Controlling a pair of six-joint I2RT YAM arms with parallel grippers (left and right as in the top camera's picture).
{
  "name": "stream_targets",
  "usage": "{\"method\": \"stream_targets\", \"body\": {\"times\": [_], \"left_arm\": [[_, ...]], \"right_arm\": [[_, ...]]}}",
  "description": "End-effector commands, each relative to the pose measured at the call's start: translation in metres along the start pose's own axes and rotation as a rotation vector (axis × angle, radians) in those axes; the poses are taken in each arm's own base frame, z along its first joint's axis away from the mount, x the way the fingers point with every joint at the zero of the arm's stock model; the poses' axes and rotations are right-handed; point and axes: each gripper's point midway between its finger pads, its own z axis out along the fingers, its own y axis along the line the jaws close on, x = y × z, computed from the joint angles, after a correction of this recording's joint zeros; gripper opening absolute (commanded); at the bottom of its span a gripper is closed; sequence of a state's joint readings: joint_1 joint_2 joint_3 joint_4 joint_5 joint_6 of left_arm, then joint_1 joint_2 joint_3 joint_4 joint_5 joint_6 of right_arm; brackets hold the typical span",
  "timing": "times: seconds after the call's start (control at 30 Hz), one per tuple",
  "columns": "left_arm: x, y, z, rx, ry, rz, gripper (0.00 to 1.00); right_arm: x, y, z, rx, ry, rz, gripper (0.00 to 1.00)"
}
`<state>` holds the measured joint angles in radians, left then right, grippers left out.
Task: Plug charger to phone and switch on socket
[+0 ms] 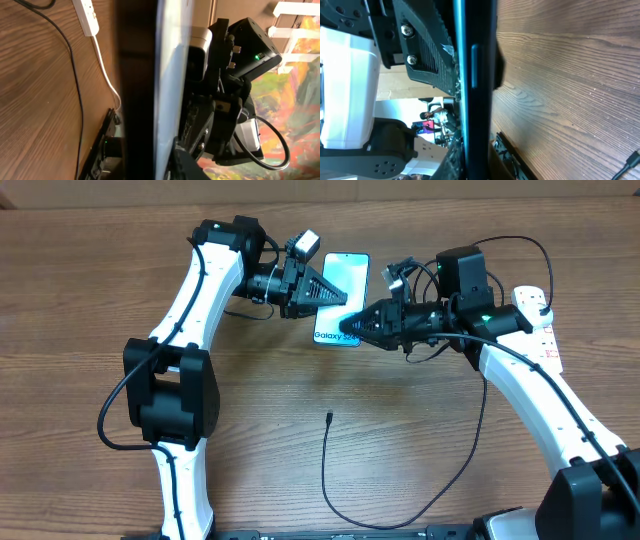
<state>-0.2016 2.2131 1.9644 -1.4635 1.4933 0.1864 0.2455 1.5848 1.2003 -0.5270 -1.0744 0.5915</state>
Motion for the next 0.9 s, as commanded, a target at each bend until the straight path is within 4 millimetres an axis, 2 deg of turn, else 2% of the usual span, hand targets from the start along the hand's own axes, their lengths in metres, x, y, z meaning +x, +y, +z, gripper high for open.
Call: {"method": "stream_targets", "body": {"times": [0.0,0.07,0.2,0.3,0.4,0.5,0.63,0.77,0.87], "left_arm": [[-0.006,-0.033,-0.007,0.086,-0.028,0.046,0.16],[-0.005,-0.033,-0.007,0.086,-0.028,0.04,0.13],[-0.004,-0.033,-0.007,0.086,-0.028,0.028,0.06],[-0.004,-0.033,-0.007,0.086,-0.028,0.029,0.04],[-0.004,-0.032,-0.007,0.081,-0.028,0.033,0.04],[-0.003,-0.022,-0.006,0.025,-0.018,0.031,0.04],[0.004,0.006,-0.007,-0.143,0.013,-0.019,0.04],[0.031,0.033,-0.009,-0.332,0.08,-0.216,0.04],[0.045,0.042,-0.005,-0.405,0.127,-0.269,0.04]], "right_arm": [[-0.004,-0.026,0.003,0.08,-0.027,0.033,0.16],[-0.005,-0.026,0.003,0.08,-0.028,0.033,0.23],[-0.005,-0.026,0.002,0.08,-0.028,0.032,0.27],[-0.005,-0.026,0.002,0.08,-0.029,0.032,0.34],[-0.005,-0.026,0.002,0.081,-0.029,0.0,0.53],[-0.007,-0.03,-0.003,0.088,-0.035,-0.03,0.72],[-0.01,-0.038,-0.013,0.104,-0.05,-0.036,0.86],[-0.019,-0.069,-0.03,0.245,-0.122,0.046,0.99],[-0.021,-0.099,-0.047,0.386,-0.173,0.117,1.0]]}}
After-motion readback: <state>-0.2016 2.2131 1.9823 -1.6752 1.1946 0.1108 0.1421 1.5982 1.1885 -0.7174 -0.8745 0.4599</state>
